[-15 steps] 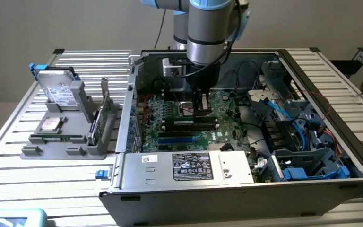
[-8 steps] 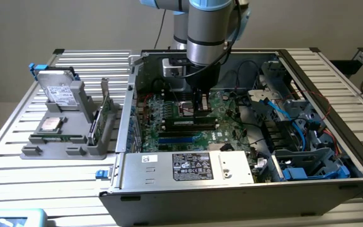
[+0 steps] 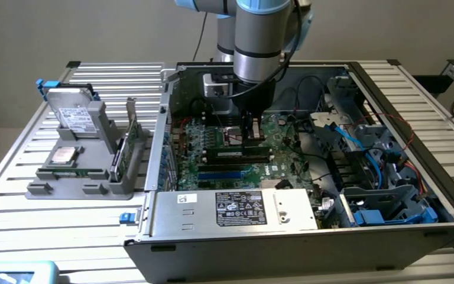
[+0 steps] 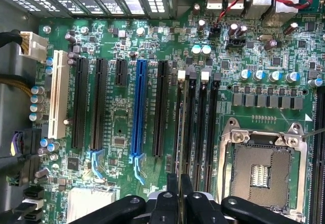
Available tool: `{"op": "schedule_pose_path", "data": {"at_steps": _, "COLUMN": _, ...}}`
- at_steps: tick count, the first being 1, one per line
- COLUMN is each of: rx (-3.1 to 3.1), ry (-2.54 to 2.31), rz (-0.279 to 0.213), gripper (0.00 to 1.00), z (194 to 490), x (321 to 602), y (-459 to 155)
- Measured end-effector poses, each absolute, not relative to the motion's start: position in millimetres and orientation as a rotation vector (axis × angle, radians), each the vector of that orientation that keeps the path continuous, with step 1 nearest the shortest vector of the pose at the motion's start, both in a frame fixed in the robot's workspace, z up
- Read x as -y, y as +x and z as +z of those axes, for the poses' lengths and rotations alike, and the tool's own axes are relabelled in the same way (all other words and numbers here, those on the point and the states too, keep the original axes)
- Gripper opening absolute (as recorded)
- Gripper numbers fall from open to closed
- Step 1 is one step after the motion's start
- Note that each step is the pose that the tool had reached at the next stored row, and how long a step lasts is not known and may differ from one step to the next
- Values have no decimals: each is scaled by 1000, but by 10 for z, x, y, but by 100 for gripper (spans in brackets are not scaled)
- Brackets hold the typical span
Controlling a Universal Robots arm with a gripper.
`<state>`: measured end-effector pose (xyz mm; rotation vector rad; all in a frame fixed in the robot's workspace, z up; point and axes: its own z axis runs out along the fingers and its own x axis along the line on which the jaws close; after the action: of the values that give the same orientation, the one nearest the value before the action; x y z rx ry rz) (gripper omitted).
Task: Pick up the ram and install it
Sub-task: 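Insert the ram into the slot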
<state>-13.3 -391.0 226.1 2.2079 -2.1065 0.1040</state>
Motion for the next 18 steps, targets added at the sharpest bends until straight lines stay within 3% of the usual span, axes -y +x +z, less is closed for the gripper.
{"op": "schedule_pose_path", "data": {"at_steps": 18, "rx": 2104, "ry": 2209, "rz": 105, "gripper": 14, "z": 2256, "x": 3922, "y": -133}}
